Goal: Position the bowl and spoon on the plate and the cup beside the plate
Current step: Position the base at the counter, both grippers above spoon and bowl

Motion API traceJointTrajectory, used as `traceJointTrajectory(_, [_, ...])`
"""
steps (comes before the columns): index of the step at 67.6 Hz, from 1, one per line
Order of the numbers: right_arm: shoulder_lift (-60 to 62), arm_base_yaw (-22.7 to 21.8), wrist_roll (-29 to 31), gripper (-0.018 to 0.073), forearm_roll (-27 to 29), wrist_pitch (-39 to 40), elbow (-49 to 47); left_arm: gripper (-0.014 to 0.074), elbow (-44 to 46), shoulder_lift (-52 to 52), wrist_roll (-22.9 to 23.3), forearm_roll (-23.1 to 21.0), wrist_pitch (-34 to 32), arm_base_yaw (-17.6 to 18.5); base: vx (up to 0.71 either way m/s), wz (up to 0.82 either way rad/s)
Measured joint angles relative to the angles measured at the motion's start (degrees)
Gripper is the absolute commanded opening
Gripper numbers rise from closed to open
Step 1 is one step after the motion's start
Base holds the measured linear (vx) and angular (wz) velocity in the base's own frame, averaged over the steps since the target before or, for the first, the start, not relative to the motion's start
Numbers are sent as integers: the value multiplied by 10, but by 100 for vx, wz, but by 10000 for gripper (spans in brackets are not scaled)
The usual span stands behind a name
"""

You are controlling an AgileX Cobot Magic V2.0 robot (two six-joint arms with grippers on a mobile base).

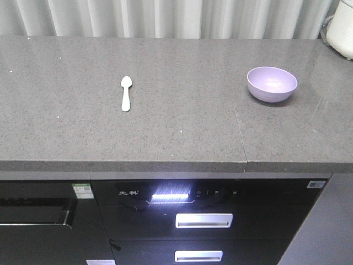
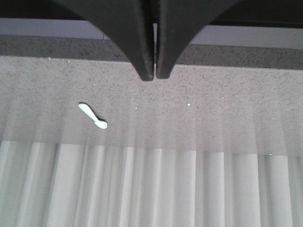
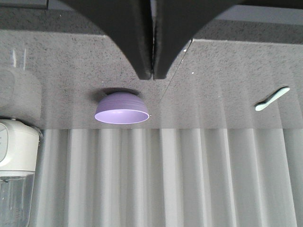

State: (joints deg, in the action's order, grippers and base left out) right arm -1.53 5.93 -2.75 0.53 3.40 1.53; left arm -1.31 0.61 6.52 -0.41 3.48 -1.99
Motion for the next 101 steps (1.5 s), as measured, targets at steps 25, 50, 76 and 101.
traceJointTrajectory(25, [0,0,0,-10,0,0,0,-6,0,0,0,0,0,0,18,-4])
traceJointTrajectory(50, [0,0,0,-10,0,0,0,-6,0,0,0,0,0,0,15,-4])
traceJointTrajectory(76, [0,0,0,-10,0,0,0,-6,0,0,0,0,0,0,9,5])
traceJointTrajectory(101, [0,0,0,-10,0,0,0,-6,0,0,0,0,0,0,1,1])
